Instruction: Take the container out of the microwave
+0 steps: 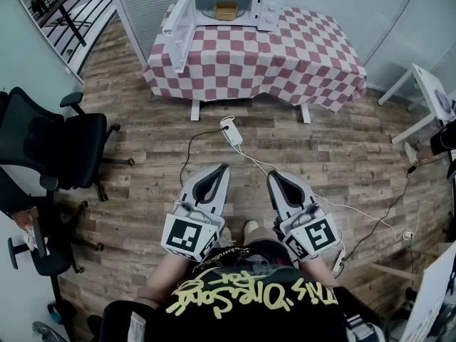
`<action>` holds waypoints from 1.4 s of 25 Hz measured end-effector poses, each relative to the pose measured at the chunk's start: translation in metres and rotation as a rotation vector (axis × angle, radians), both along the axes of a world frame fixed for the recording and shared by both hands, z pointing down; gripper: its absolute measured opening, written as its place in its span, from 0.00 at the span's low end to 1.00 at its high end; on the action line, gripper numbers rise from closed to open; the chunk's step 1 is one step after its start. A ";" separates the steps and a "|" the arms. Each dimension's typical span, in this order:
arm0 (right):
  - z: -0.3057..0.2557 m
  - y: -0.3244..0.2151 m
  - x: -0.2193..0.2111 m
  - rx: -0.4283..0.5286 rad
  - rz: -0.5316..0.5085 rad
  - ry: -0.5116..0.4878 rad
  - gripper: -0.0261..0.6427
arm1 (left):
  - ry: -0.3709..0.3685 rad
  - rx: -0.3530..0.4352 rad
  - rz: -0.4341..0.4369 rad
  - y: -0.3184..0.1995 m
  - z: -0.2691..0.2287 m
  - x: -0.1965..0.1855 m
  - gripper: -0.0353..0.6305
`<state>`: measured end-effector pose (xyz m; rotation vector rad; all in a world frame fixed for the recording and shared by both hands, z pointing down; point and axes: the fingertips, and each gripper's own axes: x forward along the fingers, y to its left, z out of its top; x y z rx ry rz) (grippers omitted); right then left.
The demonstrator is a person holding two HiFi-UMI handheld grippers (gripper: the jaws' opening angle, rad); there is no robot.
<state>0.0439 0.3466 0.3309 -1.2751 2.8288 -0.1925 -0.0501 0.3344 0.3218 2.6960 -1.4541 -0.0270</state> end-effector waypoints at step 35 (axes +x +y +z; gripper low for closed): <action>-0.005 0.005 -0.009 0.015 0.027 0.001 0.06 | 0.000 -0.012 -0.018 0.008 0.000 -0.018 0.07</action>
